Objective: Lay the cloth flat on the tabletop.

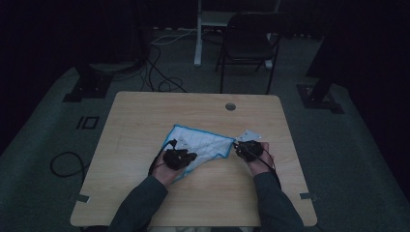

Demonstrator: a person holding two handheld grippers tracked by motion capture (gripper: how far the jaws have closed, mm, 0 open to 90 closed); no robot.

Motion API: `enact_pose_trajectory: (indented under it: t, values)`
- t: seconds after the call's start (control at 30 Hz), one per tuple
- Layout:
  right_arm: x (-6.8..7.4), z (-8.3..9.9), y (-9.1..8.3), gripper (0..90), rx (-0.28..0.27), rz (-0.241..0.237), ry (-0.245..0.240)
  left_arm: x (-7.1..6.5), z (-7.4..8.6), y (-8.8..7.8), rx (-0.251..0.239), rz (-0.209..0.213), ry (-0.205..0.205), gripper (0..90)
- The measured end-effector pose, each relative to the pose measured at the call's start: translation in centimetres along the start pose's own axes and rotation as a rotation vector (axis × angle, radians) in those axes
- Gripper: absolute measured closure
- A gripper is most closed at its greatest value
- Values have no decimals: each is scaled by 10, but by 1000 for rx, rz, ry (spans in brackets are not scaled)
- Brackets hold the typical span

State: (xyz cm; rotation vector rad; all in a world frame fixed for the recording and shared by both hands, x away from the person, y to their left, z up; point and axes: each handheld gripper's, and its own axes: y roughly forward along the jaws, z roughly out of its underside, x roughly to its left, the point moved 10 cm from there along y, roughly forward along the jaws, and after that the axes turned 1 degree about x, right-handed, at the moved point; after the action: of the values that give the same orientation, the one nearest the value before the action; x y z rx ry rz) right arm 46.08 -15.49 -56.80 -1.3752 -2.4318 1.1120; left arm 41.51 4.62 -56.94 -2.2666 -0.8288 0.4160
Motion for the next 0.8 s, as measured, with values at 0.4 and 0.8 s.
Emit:
enact_pose_trajectory:
  t: [0.4, 0.8]
  values:
    - [30, -9, 0, 732, -26, -67, -37, 47, 18, 5, 46, -94, -101, 893]
    - [81, -33, 14, 701, -43, -174, -107, 63, 26, -4, 38, -149, -162, 761]
